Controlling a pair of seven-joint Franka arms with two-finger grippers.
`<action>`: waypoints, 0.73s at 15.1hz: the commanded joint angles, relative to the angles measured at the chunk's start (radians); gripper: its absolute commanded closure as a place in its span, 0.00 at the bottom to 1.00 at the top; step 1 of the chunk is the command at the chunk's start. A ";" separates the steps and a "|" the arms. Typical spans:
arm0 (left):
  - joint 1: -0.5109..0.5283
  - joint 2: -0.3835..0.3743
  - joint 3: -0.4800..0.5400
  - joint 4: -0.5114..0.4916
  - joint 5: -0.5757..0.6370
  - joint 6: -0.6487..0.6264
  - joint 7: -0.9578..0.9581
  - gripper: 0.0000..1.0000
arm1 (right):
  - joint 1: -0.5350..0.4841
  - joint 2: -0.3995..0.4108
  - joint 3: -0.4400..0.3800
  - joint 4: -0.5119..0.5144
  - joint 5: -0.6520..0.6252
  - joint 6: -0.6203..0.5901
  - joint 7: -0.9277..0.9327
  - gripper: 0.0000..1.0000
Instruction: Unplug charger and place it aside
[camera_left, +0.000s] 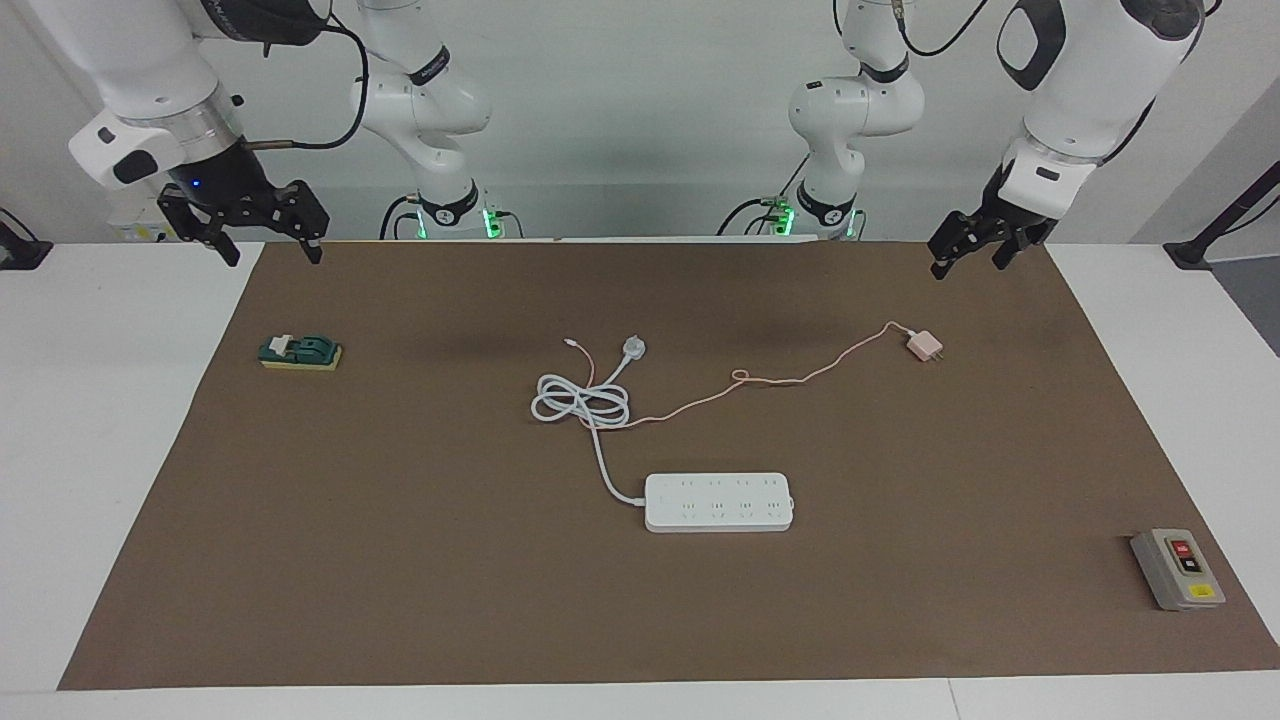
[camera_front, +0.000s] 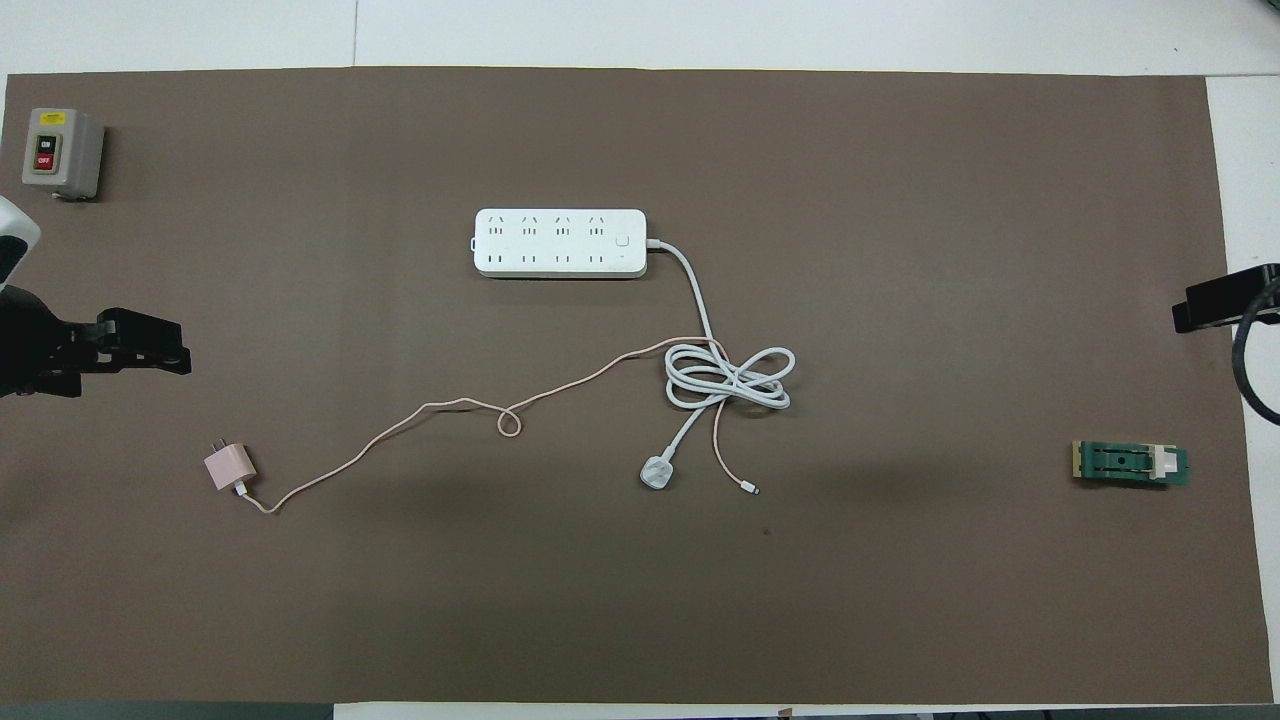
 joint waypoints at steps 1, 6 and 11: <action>-0.013 0.014 0.007 0.005 0.015 -0.027 -0.015 0.00 | -0.021 -0.012 0.020 -0.010 0.020 -0.053 0.019 0.00; -0.053 0.015 0.004 0.001 0.014 0.040 0.055 0.00 | -0.009 -0.012 0.017 -0.004 0.036 -0.053 0.045 0.00; -0.064 0.009 0.004 -0.026 0.012 0.076 0.077 0.00 | -0.006 -0.012 0.017 -0.006 0.025 -0.039 0.073 0.00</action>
